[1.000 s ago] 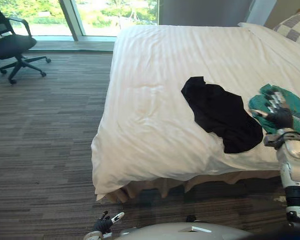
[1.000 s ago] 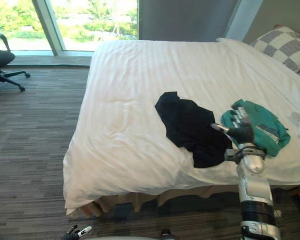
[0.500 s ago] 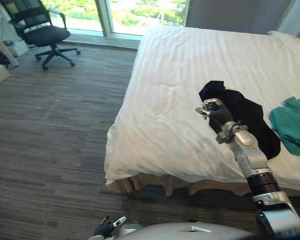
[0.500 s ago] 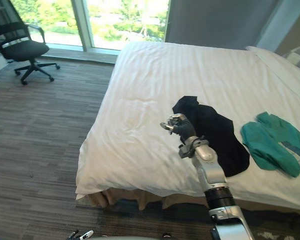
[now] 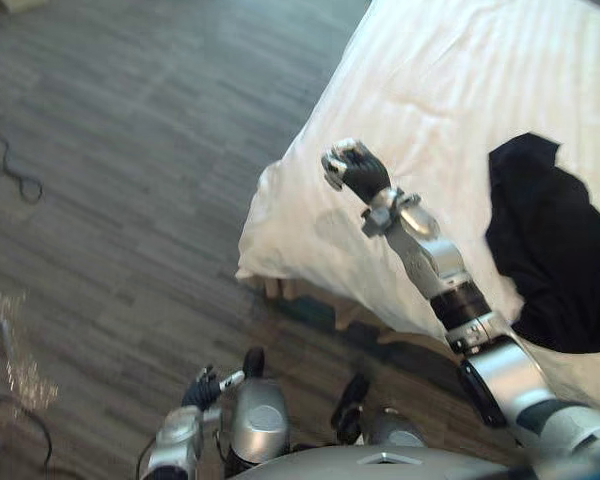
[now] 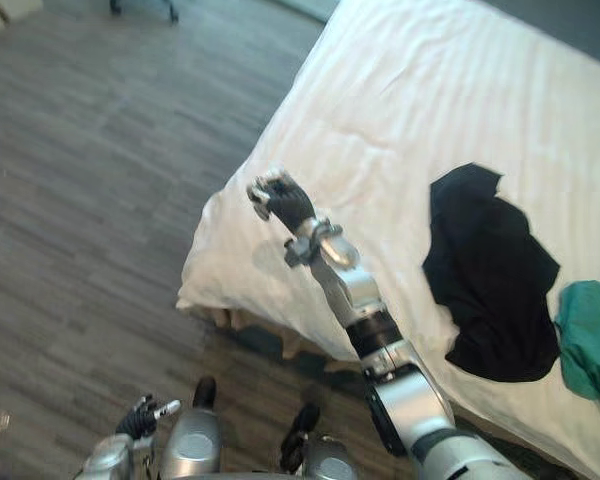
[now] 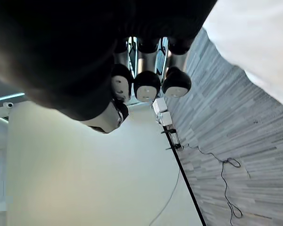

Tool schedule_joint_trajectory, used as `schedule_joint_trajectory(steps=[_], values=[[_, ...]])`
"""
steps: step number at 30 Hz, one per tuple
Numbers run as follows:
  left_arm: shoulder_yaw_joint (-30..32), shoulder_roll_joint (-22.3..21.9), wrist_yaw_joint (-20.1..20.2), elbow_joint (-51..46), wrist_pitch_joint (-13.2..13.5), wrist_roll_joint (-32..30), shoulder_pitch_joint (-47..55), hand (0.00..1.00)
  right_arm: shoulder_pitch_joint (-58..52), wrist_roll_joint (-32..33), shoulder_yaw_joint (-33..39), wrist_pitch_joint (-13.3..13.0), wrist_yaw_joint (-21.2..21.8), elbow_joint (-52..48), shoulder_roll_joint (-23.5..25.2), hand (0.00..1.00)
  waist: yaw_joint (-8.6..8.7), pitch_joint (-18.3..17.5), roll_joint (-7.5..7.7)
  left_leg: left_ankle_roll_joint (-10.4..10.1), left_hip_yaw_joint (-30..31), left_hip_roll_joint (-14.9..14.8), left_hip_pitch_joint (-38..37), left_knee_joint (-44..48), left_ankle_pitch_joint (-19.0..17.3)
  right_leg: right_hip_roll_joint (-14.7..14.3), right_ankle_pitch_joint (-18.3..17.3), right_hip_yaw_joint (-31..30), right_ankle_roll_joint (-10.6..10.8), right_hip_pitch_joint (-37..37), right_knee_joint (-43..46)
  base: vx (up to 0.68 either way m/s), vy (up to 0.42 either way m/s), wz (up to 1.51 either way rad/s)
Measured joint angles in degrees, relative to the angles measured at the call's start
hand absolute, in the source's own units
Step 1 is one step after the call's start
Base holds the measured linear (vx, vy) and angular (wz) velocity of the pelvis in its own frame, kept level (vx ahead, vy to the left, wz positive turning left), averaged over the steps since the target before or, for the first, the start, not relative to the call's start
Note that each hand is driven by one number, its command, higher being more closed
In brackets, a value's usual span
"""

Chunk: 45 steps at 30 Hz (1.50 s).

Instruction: Tidy the bed and pick cloth on bed and put in laundry

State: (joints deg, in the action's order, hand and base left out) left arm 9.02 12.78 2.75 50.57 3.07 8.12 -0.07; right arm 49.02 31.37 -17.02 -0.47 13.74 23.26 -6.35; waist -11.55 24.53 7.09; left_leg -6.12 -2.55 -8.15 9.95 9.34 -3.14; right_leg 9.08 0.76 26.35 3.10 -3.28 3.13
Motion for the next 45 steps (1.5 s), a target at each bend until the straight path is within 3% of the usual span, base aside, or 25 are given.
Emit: schedule_joint_trajectory(steps=[2,6,10,20,27,33,38,42,45], values=[[-0.93,-0.17,0.13,0.19,0.02,0.9,-0.95,0.0,1.03,0.0,-0.39,-0.02,-0.07,1.53,0.37,1.0,-0.48,0.39,-0.6,0.1,0.31,0.26,2.4,0.76,0.19,0.34,0.18,0.43,-0.16,-1.89,0.4,-0.02,0.051,0.21],[-5.11,-2.22,0.67,0.23,0.61,2.11,-3.95,0.0,1.44,-0.05,-0.6,0.04,-0.37,3.15,0.73,1.0,-1.15,2.46,-3.97,0.17,0.18,0.47,7.7,4.24,0.2,1.38,0.17,1.26,-0.16,-5.96,2.88,-0.03,0.059,0.17],[-6.78,-3.25,0.33,0.3,0.31,2.7,-7.51,0.0,2.65,-0.13,-2.97,0.21,-0.41,3.8,1.05,1.0,-1.3,3.78,-6.14,0.74,0.11,0.39,12.0,5.09,0.99,1.98,-0.17,1.22,-0.65,-10.91,5.39,-0.07,0.028,0.02],[-11.13,-6.96,-1.21,3.11,-0.43,7.01,-15.72,0.0,1.05,-1.69,-6.15,1.21,-3.45,10.42,1.68,1.0,-0.4,4.87,-8.5,1.25,-0.07,1.78,18.07,1.01,5.9,5.25,-2.28,0.92,-2.12,-22.14,13.53,-0.08,-0.002,0.08],[-10.64,-10.65,-2.67,5.46,-1.16,9.59,-21.09,0.0,0.66,-2.89,-1.09,0.78,-8.0,21.77,1.14,1.0,-0.07,5.44,-11.75,1.37,-2.46,2.1,19.94,-2.42,8.87,6.03,-2.24,-1.99,-2.33,-28.34,16.03,-0.05,-0.036,-0.08],[-4.7,-15.25,-3.46,4.55,-1.61,13.39,-25.65,0.0,2.58,-2.19,1.73,0.2,-10.13,24.18,0.39,1.0,1.89,5.47,-12.19,1.16,-4.82,1.41,22.19,-2.49,9.58,6.27,-1.94,-3.73,-2.76,-32.69,17.39,-0.02,-0.049,-0.12],[-0.41,-18.14,-5.78,0.14,-2.84,15.15,-26.55,0.0,0.96,5.61,5.9,0.12,-9.98,23.5,0.8,1.0,4.53,5.46,-12.19,1.17,-7.14,0.64,23.08,-1.01,9.15,6.16,-1.5,-4.7,-3.01,-33.63,17.37,-0.01,-0.023,-0.1],[2.72,-18.67,-8.07,-0.44,-5.2,16.22,-26.93,0.0,-5.99,11.34,13.86,-0.27,-7.76,21.31,0.75,1.0,6.6,5.44,-12.11,1.81,-10.59,-0.41,23.03,3.77,5.99,5.62,-0.77,-7.4,-2.74,-33.33,17.33,-0.01,0.001,-0.35],[2.97,-18.23,-8.18,-1.03,-7.11,17.31,-26.67,0.0,-14.5,16.72,21.0,-3.02,-4.79,20.28,0.82,1.0,9.28,5.42,-11.77,2.24,-12.77,-1.74,21.2,8.15,2.5,4.91,-0.51,-9.44,-2.38,-30.97,17.16,0.02,0.026,-0.48]])
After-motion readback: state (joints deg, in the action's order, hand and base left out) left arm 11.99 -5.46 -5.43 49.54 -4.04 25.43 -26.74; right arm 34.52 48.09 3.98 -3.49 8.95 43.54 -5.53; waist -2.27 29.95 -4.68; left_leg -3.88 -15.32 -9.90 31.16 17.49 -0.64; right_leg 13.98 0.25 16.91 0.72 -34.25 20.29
